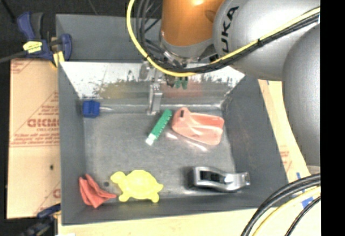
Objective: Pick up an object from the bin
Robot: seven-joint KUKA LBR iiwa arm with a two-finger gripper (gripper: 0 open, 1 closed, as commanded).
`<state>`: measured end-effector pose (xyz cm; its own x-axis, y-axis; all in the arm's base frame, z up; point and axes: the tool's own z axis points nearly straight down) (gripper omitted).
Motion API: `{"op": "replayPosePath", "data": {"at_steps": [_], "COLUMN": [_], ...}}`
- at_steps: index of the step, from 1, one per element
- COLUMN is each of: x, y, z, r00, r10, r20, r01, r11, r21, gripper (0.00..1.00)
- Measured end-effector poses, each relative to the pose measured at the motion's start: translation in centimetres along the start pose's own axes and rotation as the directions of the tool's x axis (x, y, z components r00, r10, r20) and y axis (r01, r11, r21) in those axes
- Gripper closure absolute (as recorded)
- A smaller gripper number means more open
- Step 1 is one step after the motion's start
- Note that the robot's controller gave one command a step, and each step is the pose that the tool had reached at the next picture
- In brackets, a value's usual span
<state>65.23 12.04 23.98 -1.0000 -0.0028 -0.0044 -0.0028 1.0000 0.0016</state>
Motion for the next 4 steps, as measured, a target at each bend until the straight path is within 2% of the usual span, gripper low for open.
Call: {"op": "replayPosePath", "data": {"at_steps": [1, 2, 3, 4], "x": [0.6, 0.7, 0.9, 1.5], "y": [-1.1, -1.5, -3.1, -3.6], "z": [3.1, 4.4, 3.3, -0.7], "r00": [0.997, 0.995, 0.99, 0.951], "r10": [-0.075, -0.099, -0.144, -0.308], "r20": [0.005, 0.004, -0.01, 0.008], "r01": [0.075, 0.099, 0.144, 0.308], "r11": [0.997, 0.995, 0.99, 0.951], "r21": [0.001, 0.002, 0.001, 0.004], "gripper": [0.0, 0.0, 0.0, 0.0]}}
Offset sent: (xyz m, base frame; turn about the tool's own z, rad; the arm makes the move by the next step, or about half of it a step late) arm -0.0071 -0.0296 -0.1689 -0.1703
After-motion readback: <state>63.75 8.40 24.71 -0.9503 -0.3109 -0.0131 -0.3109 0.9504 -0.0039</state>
